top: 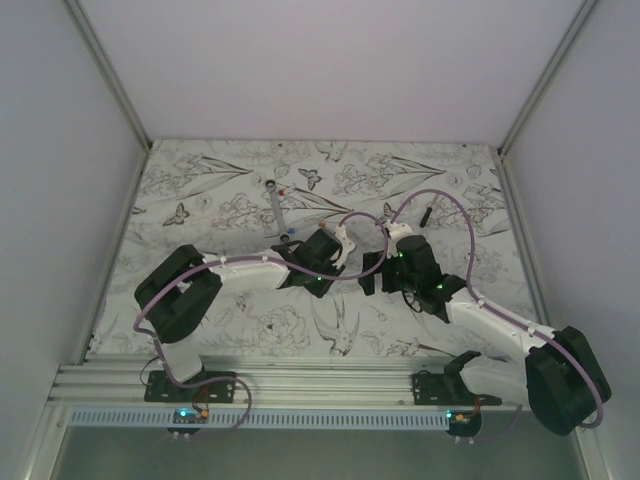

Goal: Snap on the fuse box
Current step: Pick up the fuse from the center of the board.

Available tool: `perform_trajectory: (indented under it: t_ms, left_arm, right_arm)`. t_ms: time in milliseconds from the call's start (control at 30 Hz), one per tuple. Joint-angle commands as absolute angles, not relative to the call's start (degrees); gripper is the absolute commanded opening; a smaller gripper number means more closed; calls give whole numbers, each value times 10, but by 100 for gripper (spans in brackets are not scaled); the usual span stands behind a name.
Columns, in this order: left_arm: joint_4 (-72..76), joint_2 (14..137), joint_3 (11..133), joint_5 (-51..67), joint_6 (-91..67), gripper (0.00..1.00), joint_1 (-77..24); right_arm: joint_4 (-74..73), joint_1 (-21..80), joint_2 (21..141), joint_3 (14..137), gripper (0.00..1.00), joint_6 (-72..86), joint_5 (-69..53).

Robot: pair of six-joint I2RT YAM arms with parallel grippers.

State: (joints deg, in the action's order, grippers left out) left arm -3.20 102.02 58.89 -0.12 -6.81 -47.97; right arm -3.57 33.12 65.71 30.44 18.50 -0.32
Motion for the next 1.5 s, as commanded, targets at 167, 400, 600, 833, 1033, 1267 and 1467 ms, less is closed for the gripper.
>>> perform_trajectory:
  t_ms: [167,400,600,833,1033,1267,1467]
  left_arm:
    - [-73,1016,590,-2,-70,35,-483]
    - [-80,1017,590,-2,-69,32,-483]
    - [-87,1017,590,-3,-68,27,-483]
    - [-88,997,593,-13,-93,22,-483]
    - [-87,955,602,-66,-156,21,-482]
    - [-80,901,622,-158,-275,17,-479]
    - [-27,842,586,-204,-420,11,-475]
  right_arm:
    - [-18,326,653,301,100,192,-1]
    - [-15,327,653,299,100,194,-2]
    - [-13,327,652,298,100,195,-3]
    - [5,327,652,293,100,196,-13]
    - [86,327,635,269,100,212,-61]
    - [238,332,627,228,98,250,-124]
    - [359,374,647,215,91,269,-130]
